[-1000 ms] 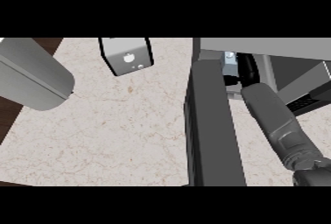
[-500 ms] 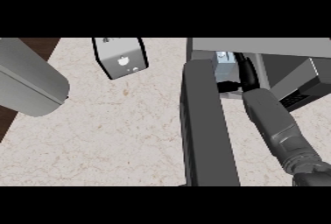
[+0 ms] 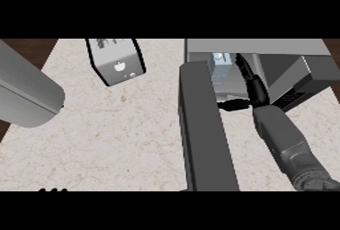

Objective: Pick up the milk, place it into the microwave and close the microwave

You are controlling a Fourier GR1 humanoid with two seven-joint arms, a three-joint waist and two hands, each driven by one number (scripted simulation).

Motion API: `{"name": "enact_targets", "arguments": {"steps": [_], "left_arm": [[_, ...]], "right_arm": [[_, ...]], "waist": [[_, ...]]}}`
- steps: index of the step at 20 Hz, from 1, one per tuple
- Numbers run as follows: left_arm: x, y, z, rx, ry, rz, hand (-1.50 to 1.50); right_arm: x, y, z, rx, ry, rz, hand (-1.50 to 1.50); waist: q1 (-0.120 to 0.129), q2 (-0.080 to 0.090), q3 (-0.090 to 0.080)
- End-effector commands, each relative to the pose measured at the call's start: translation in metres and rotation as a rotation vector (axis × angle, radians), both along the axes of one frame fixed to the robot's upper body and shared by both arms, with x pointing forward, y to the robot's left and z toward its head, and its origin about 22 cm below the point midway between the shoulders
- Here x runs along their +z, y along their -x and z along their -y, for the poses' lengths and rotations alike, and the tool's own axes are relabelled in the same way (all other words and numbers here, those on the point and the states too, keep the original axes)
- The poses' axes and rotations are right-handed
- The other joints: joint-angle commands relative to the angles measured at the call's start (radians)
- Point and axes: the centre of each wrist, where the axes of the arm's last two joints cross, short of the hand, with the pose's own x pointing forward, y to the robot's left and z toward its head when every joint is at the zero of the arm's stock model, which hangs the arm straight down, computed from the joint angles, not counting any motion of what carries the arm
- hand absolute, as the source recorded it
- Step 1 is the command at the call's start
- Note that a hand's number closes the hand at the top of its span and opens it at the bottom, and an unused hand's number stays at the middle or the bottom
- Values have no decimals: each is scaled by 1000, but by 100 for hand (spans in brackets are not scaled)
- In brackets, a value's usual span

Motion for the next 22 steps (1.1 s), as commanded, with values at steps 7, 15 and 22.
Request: {"name": "enact_targets", "arguments": {"steps": [7, 15, 22], "left_arm": [[15, -36, 32, -99, -29, -16, -150], [14, -66, 62, -198, -105, -103, 150], [3, -91, 105, -246, -177, -123, 150]], "right_arm": [[-53, 48, 10, 73, -96, -60, -150], [-70, 82, 36, 128, -177, -67, -150], [-66, 127, 85, 105, -145, -47, -150]], "waist": [[-47, -17, -2], [-77, -24, -4], [-80, -24, -4]]}}
